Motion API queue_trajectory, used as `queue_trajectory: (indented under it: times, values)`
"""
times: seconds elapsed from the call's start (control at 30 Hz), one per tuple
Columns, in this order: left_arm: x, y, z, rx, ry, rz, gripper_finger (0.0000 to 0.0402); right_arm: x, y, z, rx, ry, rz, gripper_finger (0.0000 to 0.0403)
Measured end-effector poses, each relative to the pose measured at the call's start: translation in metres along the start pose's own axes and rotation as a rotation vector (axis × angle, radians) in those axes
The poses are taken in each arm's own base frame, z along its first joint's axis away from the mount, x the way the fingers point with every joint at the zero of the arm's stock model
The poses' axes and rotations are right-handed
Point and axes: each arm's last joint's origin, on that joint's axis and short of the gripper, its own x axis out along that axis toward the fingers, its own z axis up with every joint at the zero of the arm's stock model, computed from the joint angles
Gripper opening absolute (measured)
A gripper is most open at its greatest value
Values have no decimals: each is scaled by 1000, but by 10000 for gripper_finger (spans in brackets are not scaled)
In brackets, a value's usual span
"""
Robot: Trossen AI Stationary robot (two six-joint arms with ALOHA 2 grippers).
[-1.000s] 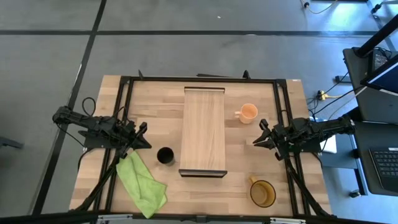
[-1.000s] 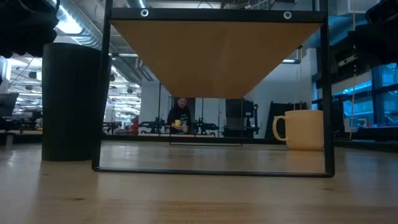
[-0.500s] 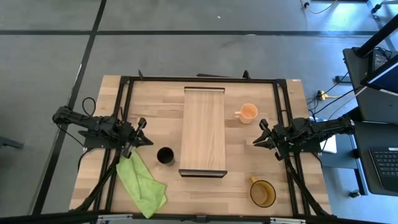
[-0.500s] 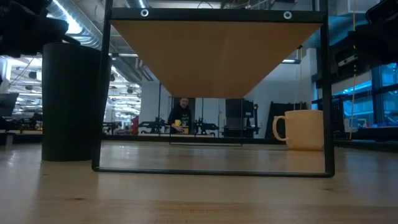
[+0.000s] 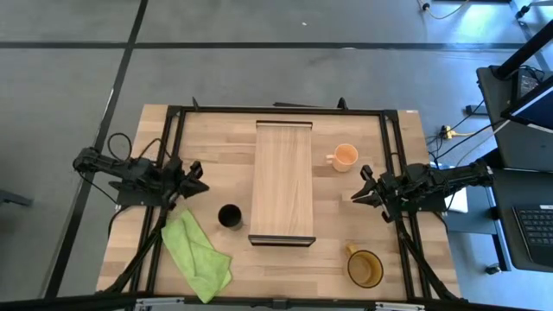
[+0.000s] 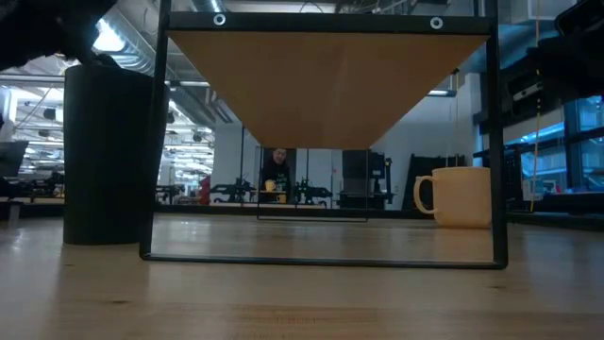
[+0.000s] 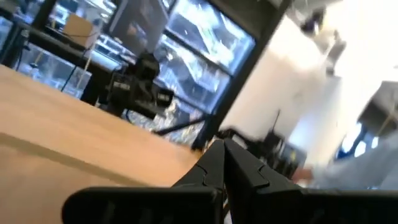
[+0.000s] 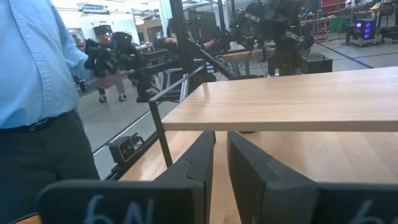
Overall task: Stack small to large cups/mugs on shelf
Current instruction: Put the beige cup on the shelf
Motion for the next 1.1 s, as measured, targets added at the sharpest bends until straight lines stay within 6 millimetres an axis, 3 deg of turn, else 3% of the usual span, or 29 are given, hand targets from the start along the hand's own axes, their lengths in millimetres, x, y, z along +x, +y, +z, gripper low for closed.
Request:
queue_trajectory:
  times: [0.2, 0.5, 0.8, 1.1]
  values:
    - [0, -3, 8, -41, -95, -12, 0, 0, 0, 0, -49, 0, -2, 49]
    - [-2, -3, 18, -8, -269, 109, 0, 0, 0, 3, -51, -34, 3, 49]
    - [-4, -5, 23, -47, -330, 93, 0, -4, 2, 27, 218, -307, -30, 49]
    - [-4, -4, 24, -103, -361, 120, 0, -8, 0, 38, 317, -458, -99, 49]
